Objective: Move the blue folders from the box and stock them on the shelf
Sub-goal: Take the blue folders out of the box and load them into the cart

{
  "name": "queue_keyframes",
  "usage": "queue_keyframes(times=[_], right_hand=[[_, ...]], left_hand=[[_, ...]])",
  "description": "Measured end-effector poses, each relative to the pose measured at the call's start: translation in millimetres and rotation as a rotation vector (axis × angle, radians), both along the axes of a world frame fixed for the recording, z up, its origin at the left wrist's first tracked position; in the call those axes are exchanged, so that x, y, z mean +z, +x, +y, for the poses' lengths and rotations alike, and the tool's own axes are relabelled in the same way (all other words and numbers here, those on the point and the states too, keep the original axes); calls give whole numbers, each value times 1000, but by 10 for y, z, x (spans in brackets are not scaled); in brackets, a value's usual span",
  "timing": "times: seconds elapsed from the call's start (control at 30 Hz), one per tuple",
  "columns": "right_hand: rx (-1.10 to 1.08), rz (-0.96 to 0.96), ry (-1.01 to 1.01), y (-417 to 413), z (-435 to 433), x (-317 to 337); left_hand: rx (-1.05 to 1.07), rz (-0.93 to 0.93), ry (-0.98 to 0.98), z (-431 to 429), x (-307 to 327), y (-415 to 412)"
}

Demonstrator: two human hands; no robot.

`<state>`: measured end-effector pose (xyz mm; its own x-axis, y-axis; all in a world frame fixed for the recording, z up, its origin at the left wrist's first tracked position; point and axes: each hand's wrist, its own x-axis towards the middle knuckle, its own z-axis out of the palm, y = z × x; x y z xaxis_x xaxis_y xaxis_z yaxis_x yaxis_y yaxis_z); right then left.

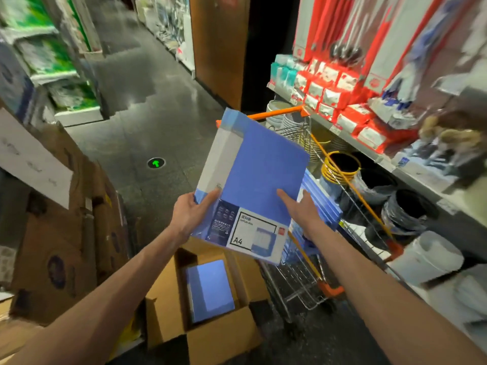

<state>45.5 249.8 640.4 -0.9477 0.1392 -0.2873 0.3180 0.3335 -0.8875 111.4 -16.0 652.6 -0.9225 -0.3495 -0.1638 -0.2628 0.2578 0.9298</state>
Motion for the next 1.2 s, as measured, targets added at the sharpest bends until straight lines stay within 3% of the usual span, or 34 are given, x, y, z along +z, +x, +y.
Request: queue_keyframes(times=[0.23, 0.33, 0.43, 0.53, 0.77, 0.93, 1.2], right_hand=[[-292, 123, -383, 176, 980, 13], [-484, 213, -323, 251, 1449, 50], [-537, 249, -234, 299, 1963, 135], [-554, 206, -286, 282, 2436, 163], [-368, 124, -276, 215, 3023, 79], [-184, 56, -109, -28, 3098, 131], [-13, 11, 142, -555, 3003, -14]], left_hand=[[-111, -60, 190, 1152, 178, -102], [-134, -154, 204, 1672, 158, -170], [-203, -230, 160, 2166, 230, -235], [-248, -262, 124, 2605, 364, -305], [-120, -241, 101, 3236, 417, -554], [105, -174, -35, 3336, 222, -712], [239, -184, -147, 3168, -46, -1372]])
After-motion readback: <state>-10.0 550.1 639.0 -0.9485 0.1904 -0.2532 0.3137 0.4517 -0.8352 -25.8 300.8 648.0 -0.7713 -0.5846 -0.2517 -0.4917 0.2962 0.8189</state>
